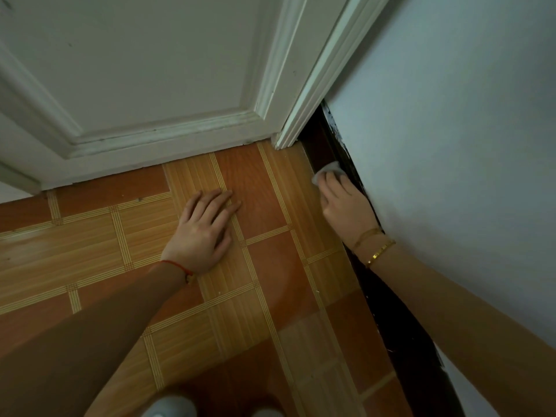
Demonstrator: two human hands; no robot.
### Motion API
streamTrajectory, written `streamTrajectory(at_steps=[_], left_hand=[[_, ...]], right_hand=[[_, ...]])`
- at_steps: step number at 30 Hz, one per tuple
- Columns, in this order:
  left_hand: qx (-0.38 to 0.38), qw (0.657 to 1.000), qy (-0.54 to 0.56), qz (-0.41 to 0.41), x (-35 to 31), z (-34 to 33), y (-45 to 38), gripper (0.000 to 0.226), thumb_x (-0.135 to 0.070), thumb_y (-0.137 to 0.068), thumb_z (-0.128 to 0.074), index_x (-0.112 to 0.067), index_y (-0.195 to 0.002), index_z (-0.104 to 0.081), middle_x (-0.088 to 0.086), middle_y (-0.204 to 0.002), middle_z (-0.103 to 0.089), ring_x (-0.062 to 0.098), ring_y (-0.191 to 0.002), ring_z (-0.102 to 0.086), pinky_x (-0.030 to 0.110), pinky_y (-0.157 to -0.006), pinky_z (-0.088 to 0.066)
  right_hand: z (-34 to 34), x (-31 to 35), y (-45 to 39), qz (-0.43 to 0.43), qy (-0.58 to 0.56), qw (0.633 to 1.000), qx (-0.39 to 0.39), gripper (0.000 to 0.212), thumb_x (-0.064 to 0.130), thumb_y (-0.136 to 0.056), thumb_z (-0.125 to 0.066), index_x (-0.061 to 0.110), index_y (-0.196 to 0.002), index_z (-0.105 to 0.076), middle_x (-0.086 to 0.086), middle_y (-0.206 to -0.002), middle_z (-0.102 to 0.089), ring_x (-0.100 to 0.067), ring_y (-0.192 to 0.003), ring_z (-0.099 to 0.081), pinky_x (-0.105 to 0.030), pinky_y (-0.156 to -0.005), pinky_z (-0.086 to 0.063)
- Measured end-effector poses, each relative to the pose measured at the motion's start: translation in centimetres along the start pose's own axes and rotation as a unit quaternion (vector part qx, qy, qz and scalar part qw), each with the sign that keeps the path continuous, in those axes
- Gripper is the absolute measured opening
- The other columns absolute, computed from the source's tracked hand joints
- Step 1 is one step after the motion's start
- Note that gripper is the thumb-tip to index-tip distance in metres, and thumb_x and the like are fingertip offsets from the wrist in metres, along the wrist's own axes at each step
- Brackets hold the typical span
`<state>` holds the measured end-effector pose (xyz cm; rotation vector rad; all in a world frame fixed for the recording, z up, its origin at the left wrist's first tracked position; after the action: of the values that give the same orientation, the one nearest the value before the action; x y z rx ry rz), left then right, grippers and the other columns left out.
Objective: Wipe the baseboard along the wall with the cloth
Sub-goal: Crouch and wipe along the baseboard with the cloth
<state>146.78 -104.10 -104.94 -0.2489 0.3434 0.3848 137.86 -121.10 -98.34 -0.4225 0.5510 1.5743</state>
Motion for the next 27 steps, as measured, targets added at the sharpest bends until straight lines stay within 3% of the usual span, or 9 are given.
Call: streamTrajectory(at_steps=[6, 10, 14, 17, 23, 27], left_hand=[[-0.006, 1.0, 0.003, -0.001, -0.2, 0.2, -0.1, 0.052, -0.029, -0.097, -0.043, -0.011, -0.146, -0.048, 0.012, -0.153, -0.044, 0.033, -0.145, -0.035, 0.056, -0.121, -0.02], [-0.009, 1.0, 0.003, 0.0, -0.1, 0.3, 0.0, 0.052, -0.027, -0.097, -0.045, -0.011, -0.145, -0.049, 0.013, -0.153, -0.044, 0.032, -0.145, -0.035, 0.056, -0.121, -0.019], [-0.003, 1.0, -0.004, 0.0, 0.0, 0.1, 0.0, 0.053, -0.027, -0.096, -0.046, -0.011, -0.147, -0.047, 0.012, -0.154, -0.042, 0.032, -0.146, -0.034, 0.056, -0.121, -0.019], [-0.004, 1.0, -0.002, 0.0, 0.1, 0.0, -0.1, 0.053, -0.028, -0.097, -0.046, -0.011, -0.147, -0.047, 0.012, -0.154, -0.042, 0.032, -0.145, -0.035, 0.057, -0.121, -0.02], [-0.006, 1.0, 0.001, 0.0, 0.0, 0.0, 0.0, 0.052, -0.027, -0.097, -0.045, -0.011, -0.146, -0.048, 0.012, -0.154, -0.043, 0.032, -0.145, -0.035, 0.057, -0.12, -0.021], [-0.002, 1.0, 0.004, 0.0, 0.0, 0.0, 0.0, 0.052, -0.029, -0.098, -0.043, -0.011, -0.147, -0.047, 0.012, -0.154, -0.043, 0.032, -0.146, -0.034, 0.057, -0.121, -0.02]], right_hand=[[0.6, -0.5, 1.0, -0.006, -0.004, 1.0, -0.011, 0.035, -0.003, -0.085, -0.04, 0.001, -0.092, -0.074, -0.022, -0.12, -0.061, -0.033, -0.113, -0.056, -0.04, -0.097, -0.047], [0.2, -1.7, -2.2, -0.025, 0.012, 0.999, -0.022, 0.022, 0.001, -0.081, -0.057, 0.001, -0.095, -0.074, -0.021, -0.123, -0.06, -0.032, -0.115, -0.056, -0.04, -0.1, -0.045], [0.7, -3.8, -7.0, -0.049, 0.018, 0.997, -0.051, 0.034, 0.005, -0.089, -0.039, 0.001, -0.093, -0.072, -0.016, -0.12, -0.063, -0.029, -0.112, -0.058, -0.038, -0.1, -0.043], [0.7, -4.4, -8.8, -0.061, -0.002, 0.997, -0.055, 0.03, 0.007, -0.091, -0.043, 0.002, -0.09, -0.073, -0.014, -0.115, -0.066, -0.027, -0.109, -0.061, -0.037, -0.099, -0.04], [0.9, -3.5, -5.6, -0.059, 0.003, 0.996, -0.06, 0.019, 0.002, -0.087, -0.054, 0.0, -0.09, -0.072, -0.017, -0.12, -0.061, -0.031, -0.113, -0.055, -0.039, -0.1, -0.044], [1.1, -2.1, -1.8, -0.055, -0.019, 0.998, -0.033, 0.033, -0.004, -0.087, -0.041, -0.003, -0.087, -0.073, -0.022, -0.118, -0.061, -0.034, -0.11, -0.057, -0.041, -0.098, -0.046]])
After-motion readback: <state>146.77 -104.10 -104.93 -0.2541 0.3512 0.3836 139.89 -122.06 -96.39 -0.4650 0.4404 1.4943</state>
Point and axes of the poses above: each hand's wrist, its own y-axis away from the middle knuckle, its own z-axis out of the back of the hand, x = y × z, the point moved 10 cm from there along -y, towards the middle knuckle
